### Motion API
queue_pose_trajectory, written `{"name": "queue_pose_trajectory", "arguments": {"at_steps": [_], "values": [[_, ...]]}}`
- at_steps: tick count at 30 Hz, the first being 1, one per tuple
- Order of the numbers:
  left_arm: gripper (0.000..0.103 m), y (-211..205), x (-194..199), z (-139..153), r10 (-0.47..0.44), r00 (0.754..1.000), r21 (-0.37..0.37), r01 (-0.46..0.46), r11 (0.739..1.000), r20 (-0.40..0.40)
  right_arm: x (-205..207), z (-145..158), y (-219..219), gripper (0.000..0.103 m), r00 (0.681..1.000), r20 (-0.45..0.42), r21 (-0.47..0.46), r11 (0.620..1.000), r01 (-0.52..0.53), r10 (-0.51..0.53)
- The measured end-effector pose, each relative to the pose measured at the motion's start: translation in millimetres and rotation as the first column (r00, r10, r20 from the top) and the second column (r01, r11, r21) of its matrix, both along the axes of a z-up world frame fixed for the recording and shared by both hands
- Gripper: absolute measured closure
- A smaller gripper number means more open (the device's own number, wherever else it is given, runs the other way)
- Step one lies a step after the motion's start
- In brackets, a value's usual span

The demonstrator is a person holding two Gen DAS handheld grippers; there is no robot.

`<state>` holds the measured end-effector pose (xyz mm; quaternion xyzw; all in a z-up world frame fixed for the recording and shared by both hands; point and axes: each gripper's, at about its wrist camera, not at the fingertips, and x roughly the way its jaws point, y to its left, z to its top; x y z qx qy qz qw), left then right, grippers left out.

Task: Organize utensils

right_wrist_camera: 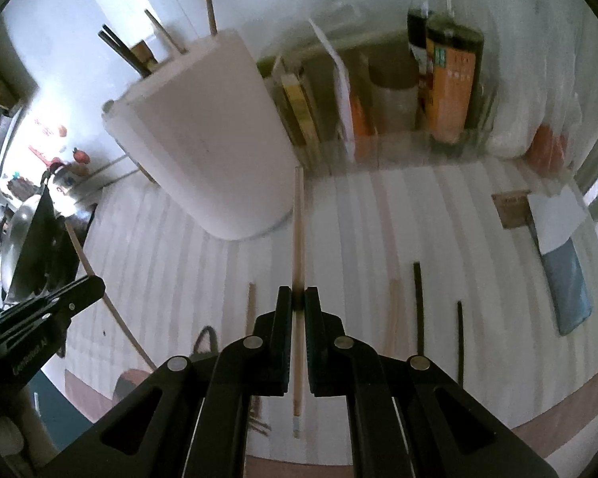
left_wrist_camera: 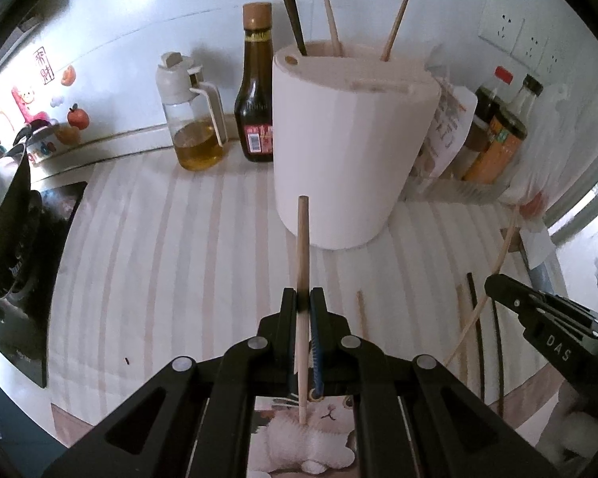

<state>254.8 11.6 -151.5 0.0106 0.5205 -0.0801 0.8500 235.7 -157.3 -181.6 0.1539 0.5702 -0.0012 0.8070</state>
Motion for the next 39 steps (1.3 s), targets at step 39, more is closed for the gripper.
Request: {"name": "queue_pose_trajectory", "arguments": {"at_steps": [39], "values": [[0.099,-1,72,16,0.115,0.981,0.148,-0.138,0.979,0.154,49,-107,-83,0.073,0.842,-0.27,0.185,0.833,0.521,-0.467]]}}
